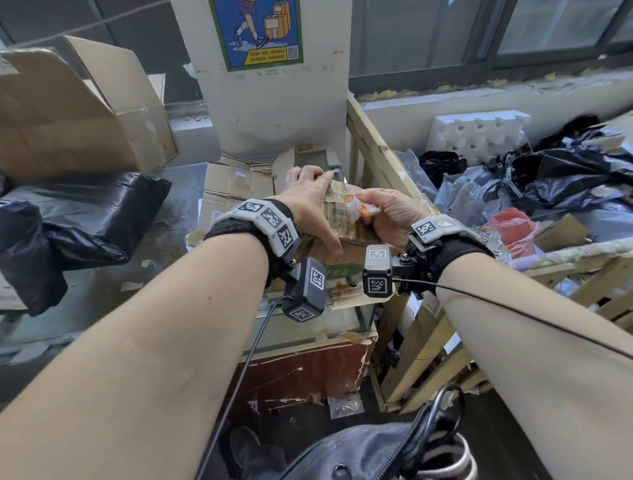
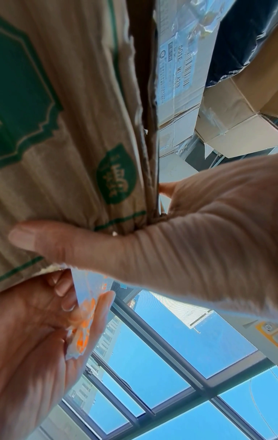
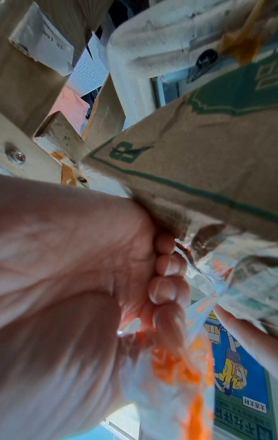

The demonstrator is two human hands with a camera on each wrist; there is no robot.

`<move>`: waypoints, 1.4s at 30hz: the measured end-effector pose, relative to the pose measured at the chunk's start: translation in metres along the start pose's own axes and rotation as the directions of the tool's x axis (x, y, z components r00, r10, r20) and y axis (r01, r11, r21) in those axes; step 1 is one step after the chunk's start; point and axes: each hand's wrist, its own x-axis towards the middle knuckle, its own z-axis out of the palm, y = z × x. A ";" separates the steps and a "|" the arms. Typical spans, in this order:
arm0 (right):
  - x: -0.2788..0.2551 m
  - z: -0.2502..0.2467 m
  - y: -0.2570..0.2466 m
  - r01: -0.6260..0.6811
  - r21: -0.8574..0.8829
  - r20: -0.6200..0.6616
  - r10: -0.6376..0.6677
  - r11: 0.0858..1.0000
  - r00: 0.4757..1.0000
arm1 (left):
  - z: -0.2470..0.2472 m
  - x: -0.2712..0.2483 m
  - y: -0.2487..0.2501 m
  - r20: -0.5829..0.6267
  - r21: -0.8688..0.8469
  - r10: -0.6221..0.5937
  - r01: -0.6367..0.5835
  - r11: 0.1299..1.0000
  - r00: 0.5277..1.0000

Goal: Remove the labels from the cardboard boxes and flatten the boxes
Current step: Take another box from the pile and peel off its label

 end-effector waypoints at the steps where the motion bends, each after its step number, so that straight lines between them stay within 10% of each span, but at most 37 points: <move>1: 0.000 -0.001 0.001 -0.002 0.008 0.004 0.002 1.000 1.000 | 0.000 0.000 0.000 0.000 -0.001 0.001 -0.001 1.000 1.000; 28: -0.009 -0.001 0.003 0.079 0.365 0.038 -0.100 0.928 0.994 | 0.000 -0.004 -0.003 -0.003 -0.042 -0.018 0.018 0.999 1.000; 42: 0.006 -0.011 0.011 0.121 0.267 -0.070 -0.106 0.956 0.992 | 0.005 -0.003 -0.003 -0.018 -0.074 0.033 -0.035 0.997 0.999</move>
